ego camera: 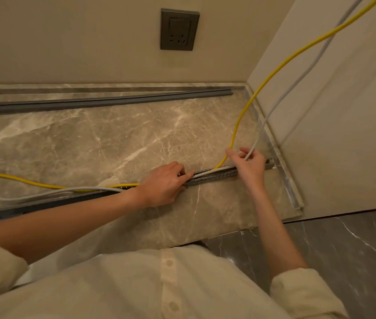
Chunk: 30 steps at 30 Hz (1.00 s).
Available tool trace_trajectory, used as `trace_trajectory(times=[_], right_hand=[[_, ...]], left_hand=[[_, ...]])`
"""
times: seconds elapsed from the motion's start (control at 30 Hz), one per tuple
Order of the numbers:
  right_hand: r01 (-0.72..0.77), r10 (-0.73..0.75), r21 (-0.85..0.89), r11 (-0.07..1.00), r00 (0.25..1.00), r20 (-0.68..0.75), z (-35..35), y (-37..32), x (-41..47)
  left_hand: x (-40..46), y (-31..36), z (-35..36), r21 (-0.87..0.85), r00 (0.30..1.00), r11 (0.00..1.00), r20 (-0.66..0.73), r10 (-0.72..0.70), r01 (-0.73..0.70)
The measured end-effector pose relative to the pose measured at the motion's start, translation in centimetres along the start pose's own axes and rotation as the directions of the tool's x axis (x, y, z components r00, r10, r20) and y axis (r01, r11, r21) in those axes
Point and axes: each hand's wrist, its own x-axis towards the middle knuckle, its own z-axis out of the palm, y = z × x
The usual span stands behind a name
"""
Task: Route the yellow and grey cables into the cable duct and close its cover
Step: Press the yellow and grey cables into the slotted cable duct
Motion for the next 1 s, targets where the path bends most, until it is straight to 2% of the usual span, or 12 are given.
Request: trace_trajectory(times=[0.07,0.13,0.2,0.3,0.37,0.47,0.57,0.67,0.8,1.0], right_hand=[[0.063,-0.075,-0.260,0.964,0.997,-0.037,1.0,-0.6,0.3],[0.113,-0.154,-0.511,0.852,0.987,-0.039,1.5,-1.1,0.7],[0.167,-0.224,-0.627,0.761,0.975,-0.012,1.4,-1.2,1.4],[0.343,-0.374,-0.608,0.716,0.924,0.080,0.1,-0.6,2.6],[0.407,-0.443,-0.611,0.680,0.891,0.100,-0.8,0.2,3.1],[0.378,-0.463,-0.637,0.672,0.886,0.037,-1.3,1.0,4.1],[0.324,-0.417,-0.622,0.713,0.909,-0.003,-1.7,1.0,5.3],[0.301,-0.363,-0.585,0.753,0.932,0.012,-1.9,0.8,6.2],[0.315,-0.349,-0.594,0.740,0.935,0.061,-1.1,0.0,7.2],[0.300,-0.344,-0.627,0.719,0.937,0.054,0.6,-0.7,8.3]], left_hand=[[0.0,0.1,0.0,0.007,1.000,1.000,-0.016,0.004,-0.004],[0.0,0.2,0.0,0.007,1.000,1.000,-0.027,0.000,0.001],[-0.2,-0.2,-0.1,0.002,0.999,1.000,-0.041,-0.021,0.021],[-0.5,-1.1,-0.7,-0.022,0.994,0.997,-0.087,-0.069,0.067],[-0.7,-1.6,-1.1,-0.034,0.992,0.997,-0.108,-0.071,0.068],[-1.1,-1.8,-1.5,-0.033,0.992,0.998,-0.112,-0.064,0.061],[-2.1,-2.8,-2.0,-0.027,0.985,0.994,-0.135,-0.106,0.103],[-3.5,-4.5,-2.7,-0.027,0.976,0.988,-0.153,-0.153,0.151],[-4.6,-5.4,-3.1,-0.031,0.974,0.987,-0.159,-0.162,0.159],[-4.6,-5.5,-2.9,-0.026,0.966,0.987,-0.201,-0.161,0.159]])
